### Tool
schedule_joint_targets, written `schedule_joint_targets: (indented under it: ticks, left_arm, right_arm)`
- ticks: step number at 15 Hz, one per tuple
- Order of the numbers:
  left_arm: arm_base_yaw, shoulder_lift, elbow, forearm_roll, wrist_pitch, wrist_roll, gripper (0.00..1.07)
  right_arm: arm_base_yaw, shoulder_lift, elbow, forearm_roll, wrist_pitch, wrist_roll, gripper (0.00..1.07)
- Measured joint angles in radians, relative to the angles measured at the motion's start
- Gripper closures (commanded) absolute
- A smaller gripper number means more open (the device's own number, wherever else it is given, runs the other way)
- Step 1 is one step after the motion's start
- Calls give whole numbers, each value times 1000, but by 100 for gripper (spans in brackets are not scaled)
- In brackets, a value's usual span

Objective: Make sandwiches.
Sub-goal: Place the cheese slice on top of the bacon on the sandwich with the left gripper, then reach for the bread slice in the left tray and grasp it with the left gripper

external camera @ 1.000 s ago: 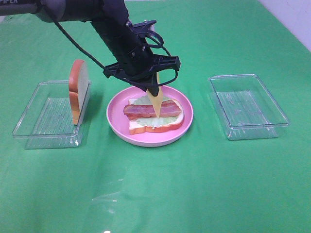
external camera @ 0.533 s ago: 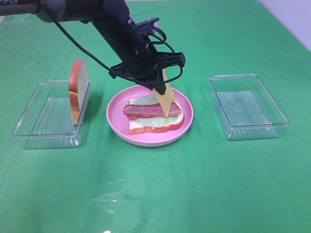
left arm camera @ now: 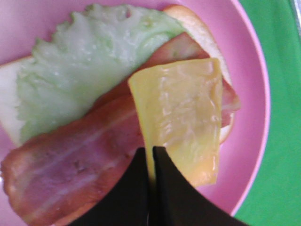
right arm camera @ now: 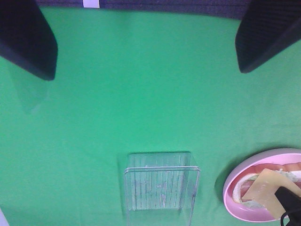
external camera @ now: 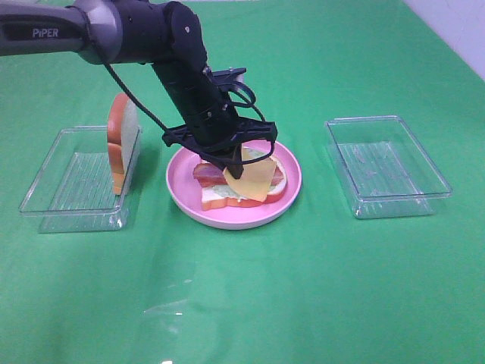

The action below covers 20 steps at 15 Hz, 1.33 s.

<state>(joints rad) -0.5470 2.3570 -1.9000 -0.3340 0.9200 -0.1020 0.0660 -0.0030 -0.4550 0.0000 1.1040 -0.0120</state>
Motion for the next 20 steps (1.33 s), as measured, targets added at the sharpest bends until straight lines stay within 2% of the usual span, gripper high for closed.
schedule_joint_targets:
  ticks: [3,5,6,7,8,9,12,13,17,19,20]
  left_arm:
    - [0,0,0,47,6,-17,107]
    - [0,0,0,49,7,-28,88]
    - [0,0,0,49,7,-28,66]
    - [0,0,0,49,7,-28,36]
    - [0,-2,0,49,6,-29,15]
    - [0,-11,0,49,-2,-30,5]
    - [-1,-47,-20,78,-5,-32,5]
    - [-1,-61,-96,112,32,-32,5]
    - [-1,-61,-281,162,207,-35,6]
    - [0,-61,-381,237,280,-37,6]
    - [8,-74,-397,268,285,-47,6]
  right_arm:
    - [0,0,0,0,0,0,9]
    - [0,0,0,0,0,0,9]
    - [0,0,0,0,0,0,9]
    - [0,0,0,0,0,0,9]
    - [0,0,0,0,0,0,9]
    - [0,0,0,0,0,0,9]
    - [0,0,0,0,0,0,9]
    - [0,0,0,0,0,0,9]
    - [0,0,0,0,0,0,9]
    - [0,0,0,0,0,0,9]
    - [0,0,0,0,0,0,9]
